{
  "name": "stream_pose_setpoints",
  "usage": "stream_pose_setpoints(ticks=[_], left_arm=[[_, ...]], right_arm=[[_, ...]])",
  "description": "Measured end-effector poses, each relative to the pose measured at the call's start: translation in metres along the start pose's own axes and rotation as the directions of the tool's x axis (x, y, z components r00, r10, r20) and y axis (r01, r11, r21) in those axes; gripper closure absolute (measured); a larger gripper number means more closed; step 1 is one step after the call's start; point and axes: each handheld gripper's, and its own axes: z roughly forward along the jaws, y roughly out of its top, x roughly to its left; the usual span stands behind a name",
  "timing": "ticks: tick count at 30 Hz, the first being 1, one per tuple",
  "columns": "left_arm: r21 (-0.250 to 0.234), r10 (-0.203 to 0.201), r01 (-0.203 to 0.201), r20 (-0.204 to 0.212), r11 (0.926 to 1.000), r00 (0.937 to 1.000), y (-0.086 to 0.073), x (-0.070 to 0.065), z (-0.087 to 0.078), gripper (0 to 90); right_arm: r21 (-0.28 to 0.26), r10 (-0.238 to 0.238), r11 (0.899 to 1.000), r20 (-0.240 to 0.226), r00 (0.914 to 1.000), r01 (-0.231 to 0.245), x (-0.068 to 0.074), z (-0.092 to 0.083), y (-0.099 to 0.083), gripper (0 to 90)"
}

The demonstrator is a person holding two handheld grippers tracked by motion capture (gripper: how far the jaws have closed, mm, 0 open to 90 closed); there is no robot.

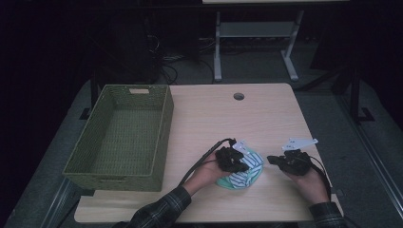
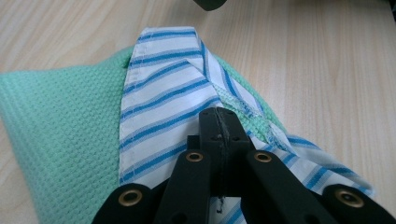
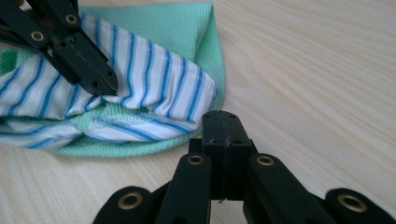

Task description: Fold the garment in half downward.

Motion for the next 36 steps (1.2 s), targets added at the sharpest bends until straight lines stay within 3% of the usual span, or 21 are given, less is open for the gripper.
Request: stream_pose_setpoints(ticks=[8, 11, 14, 18, 22, 28, 36], left_arm=[[-0.030, -0.049, 0.049, -0.002, 0.9984, 0.9988, 0.000, 0.006, -0.024, 82.6], [-0.042, -0.066, 0.065, -0.016, 0.9970, 0.9977, -0.002, 0.008, -0.036, 81.1], [-0.052, -0.076, 0.075, -0.029, 0.9959, 0.9967, -0.006, 0.010, -0.047, 81.7], [-0.056, -0.093, 0.091, -0.043, 0.9943, 0.9947, -0.014, 0.012, -0.062, 89.3], [-0.056, -0.104, 0.100, -0.062, 0.9934, 0.9927, -0.022, 0.014, -0.073, 89.4], [-0.038, -0.122, 0.119, -0.088, 0.9922, 0.9886, -0.035, 0.013, -0.077, 89.3], [0.006, -0.113, 0.114, -0.110, 0.9935, 0.9876, -0.039, 0.015, -0.065, 89.3]], right_arm=[[-0.027, 0.006, 1.000, -0.030, 0.9995, -0.007, 0.000, -0.001, 0.011, 89.7], [-0.014, 0.003, 1.000, -0.037, 0.9993, -0.003, 0.002, 0.002, 0.018, 89.6], [-0.025, -0.022, 0.999, -0.044, 0.9988, 0.021, 0.005, 0.002, 0.027, 89.6], [-0.025, -0.035, 0.999, -0.059, 0.9976, 0.033, 0.008, 0.007, 0.040, 89.7], [-0.034, -0.053, 0.998, -0.073, 0.9959, 0.051, 0.012, 0.015, 0.053, 89.7], [-0.036, -0.065, 0.997, -0.105, 0.9923, 0.062, 0.016, 0.035, 0.069, 89.7], [-0.020, -0.068, 0.998, -0.147, 0.9868, 0.066, 0.020, 0.067, 0.077, 89.8]])
